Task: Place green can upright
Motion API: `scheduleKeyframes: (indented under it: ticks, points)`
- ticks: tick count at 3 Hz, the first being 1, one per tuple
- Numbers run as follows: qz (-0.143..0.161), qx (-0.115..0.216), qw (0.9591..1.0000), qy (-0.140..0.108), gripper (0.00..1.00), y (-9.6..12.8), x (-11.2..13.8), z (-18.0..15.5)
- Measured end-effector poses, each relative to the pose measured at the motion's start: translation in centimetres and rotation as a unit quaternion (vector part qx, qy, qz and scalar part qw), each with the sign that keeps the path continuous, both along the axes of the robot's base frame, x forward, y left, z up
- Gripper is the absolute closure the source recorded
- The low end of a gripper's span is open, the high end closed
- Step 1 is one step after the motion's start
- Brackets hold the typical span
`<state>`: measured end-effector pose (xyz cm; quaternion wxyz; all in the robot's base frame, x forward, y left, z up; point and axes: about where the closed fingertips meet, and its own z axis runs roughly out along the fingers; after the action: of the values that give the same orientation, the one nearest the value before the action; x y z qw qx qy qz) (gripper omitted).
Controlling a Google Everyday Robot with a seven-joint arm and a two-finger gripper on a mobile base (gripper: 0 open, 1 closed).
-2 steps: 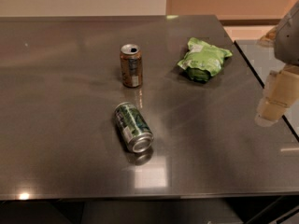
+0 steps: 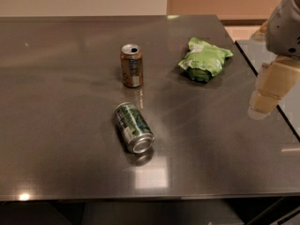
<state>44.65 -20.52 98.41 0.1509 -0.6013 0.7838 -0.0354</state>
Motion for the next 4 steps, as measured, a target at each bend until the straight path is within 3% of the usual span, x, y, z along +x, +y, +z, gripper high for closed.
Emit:
scheduleKeyframes:
  ticks: [2, 3, 4]
  points:
    - [-0.035, 0.021, 0.9984, 0.039, 0.00, 6.0, 4.9, -0.1]
    - [-0.073, 0.036, 0.9950, 0.057, 0.00, 9.6, 6.8, -1.6]
    - [-0.125, 0.038, 0.9889, 0.071, 0.00, 13.0, 7.8, -3.8]
